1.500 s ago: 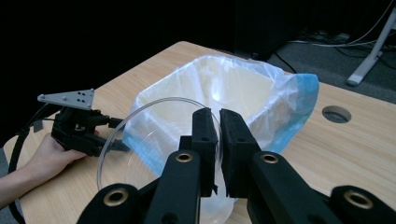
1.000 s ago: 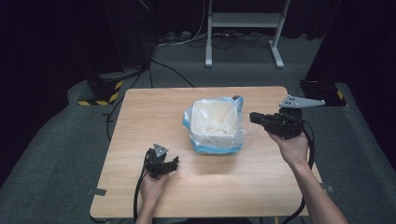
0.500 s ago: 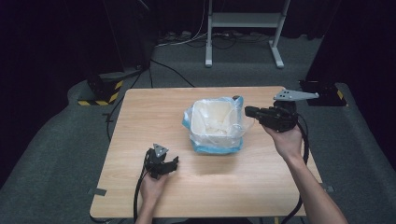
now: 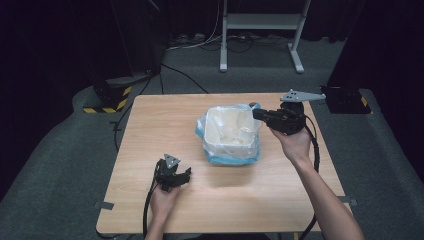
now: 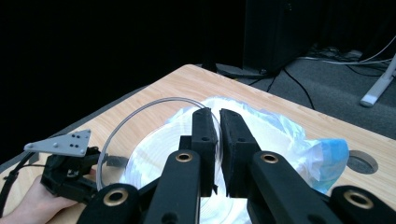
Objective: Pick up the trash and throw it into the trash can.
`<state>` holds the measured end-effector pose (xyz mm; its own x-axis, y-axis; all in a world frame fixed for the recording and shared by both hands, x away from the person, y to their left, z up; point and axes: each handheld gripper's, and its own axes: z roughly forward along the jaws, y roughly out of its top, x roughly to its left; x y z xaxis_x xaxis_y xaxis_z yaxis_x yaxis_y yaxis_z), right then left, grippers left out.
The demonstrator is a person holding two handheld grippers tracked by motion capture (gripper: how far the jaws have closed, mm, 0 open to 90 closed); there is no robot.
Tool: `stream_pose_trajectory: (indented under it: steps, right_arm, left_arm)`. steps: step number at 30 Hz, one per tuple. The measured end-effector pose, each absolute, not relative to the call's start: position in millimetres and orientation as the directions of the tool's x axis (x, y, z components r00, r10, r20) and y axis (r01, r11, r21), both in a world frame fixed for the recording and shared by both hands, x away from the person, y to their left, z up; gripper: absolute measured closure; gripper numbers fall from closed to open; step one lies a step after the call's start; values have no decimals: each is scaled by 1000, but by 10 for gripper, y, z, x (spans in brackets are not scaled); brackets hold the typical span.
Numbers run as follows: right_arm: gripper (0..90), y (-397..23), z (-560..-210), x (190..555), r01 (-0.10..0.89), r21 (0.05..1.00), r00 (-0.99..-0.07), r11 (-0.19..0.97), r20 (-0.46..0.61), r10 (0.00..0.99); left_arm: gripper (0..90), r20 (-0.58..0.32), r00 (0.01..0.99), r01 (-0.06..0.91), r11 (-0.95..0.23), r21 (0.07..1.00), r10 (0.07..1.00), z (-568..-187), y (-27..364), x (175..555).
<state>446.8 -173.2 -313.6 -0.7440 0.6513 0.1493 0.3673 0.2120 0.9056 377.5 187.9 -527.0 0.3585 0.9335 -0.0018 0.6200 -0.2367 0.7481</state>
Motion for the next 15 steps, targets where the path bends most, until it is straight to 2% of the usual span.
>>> stream_pose_trajectory:
  steps: [15]
  right_arm:
    - [849, -1511, -3349, 4627, 377, 894, -735, 245, 127, 666]
  left_arm:
    - [321, -2, 359, 621, -237, 747, 933, -5269, 1880, 3774]
